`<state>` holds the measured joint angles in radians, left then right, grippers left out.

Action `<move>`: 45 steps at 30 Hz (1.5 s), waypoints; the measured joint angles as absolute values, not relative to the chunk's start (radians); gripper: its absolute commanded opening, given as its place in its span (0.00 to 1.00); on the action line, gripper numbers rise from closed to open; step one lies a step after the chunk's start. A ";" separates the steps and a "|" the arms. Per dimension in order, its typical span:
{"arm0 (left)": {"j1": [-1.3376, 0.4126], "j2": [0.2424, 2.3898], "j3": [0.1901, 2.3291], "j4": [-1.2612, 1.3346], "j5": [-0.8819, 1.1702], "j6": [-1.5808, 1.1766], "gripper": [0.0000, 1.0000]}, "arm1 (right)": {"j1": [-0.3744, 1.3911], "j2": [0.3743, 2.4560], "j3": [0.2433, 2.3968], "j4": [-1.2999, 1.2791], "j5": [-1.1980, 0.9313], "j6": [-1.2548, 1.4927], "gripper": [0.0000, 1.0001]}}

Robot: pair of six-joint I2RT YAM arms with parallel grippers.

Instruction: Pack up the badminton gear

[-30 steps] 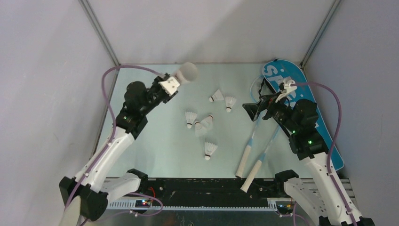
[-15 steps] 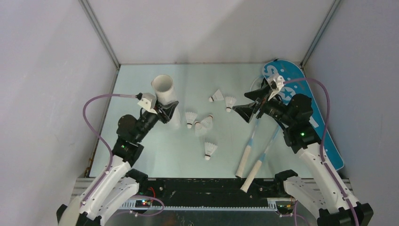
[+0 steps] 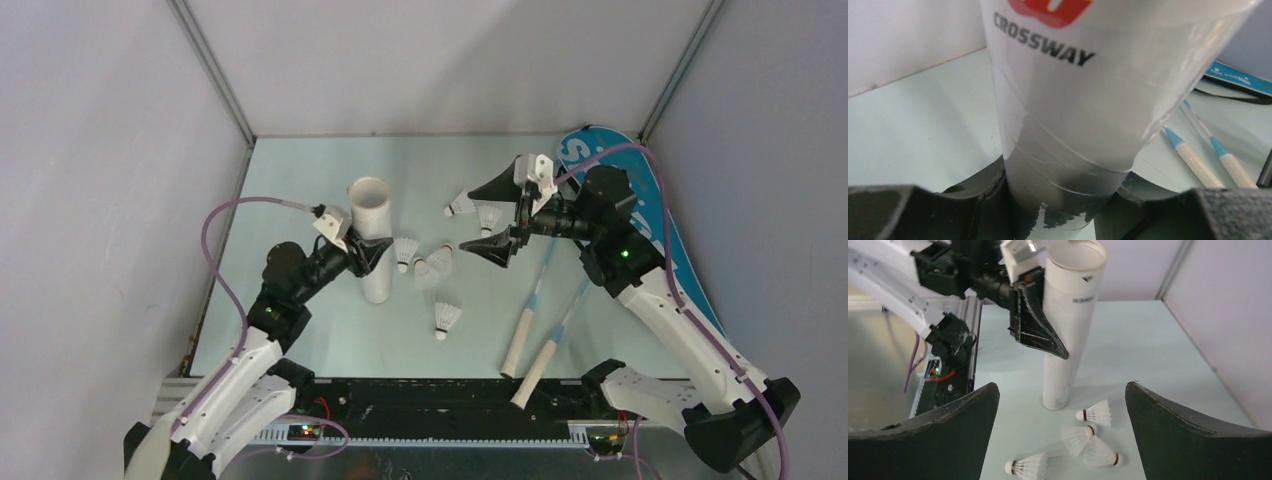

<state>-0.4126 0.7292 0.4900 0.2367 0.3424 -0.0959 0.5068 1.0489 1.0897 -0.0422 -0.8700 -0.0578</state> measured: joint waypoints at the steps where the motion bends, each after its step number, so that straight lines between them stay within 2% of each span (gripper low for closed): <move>1: -0.413 0.732 0.490 0.237 0.358 -0.085 0.50 | 0.514 1.053 1.101 -0.048 -0.888 -0.083 1.00; 9: -0.434 0.766 0.490 0.270 0.442 -0.034 0.54 | 0.579 1.168 1.272 -0.132 -0.987 -0.279 0.99; 15: -0.456 0.841 0.541 0.271 0.501 0.009 0.55 | 0.621 1.295 1.461 -0.315 -0.994 -0.393 0.87; 22: -0.476 0.888 0.567 0.270 0.532 0.051 0.54 | 0.776 1.398 1.666 -0.585 -0.857 -0.559 0.81; 25: -0.482 0.895 0.573 0.266 0.536 0.064 0.54 | 0.822 1.423 1.699 -0.649 -0.796 -0.602 0.80; 27: -0.487 0.896 0.575 0.263 0.536 0.073 0.54 | 0.835 1.436 1.705 -0.682 -0.759 -0.622 0.75; 28: -0.490 0.896 0.577 0.257 0.536 0.080 0.54 | 0.836 1.442 1.707 -0.685 -0.748 -0.637 0.70; 31: -0.496 0.896 0.579 0.250 0.536 0.089 0.54 | 0.839 1.453 1.729 -0.696 -0.718 -0.652 0.45; 34: -0.503 0.894 0.579 0.246 0.536 0.102 0.54 | 0.839 1.455 1.741 -0.703 -0.704 -0.661 0.29; 36: -0.505 0.894 0.579 0.244 0.536 0.108 0.54 | 0.841 1.455 1.745 -0.707 -0.701 -0.667 0.13; 37: -0.506 0.894 0.579 0.244 0.536 0.112 0.54 | 0.842 1.455 1.747 -0.709 -0.699 -0.671 0.02; 45: -0.509 0.894 0.579 0.240 0.526 0.134 0.53 | 0.849 1.445 1.749 -0.724 -0.687 -0.663 0.00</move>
<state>-0.5087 0.8940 0.5785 0.2398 0.5259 0.1337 0.8490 1.4448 1.7493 -0.7238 -0.6872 -0.6632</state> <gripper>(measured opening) 0.547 0.010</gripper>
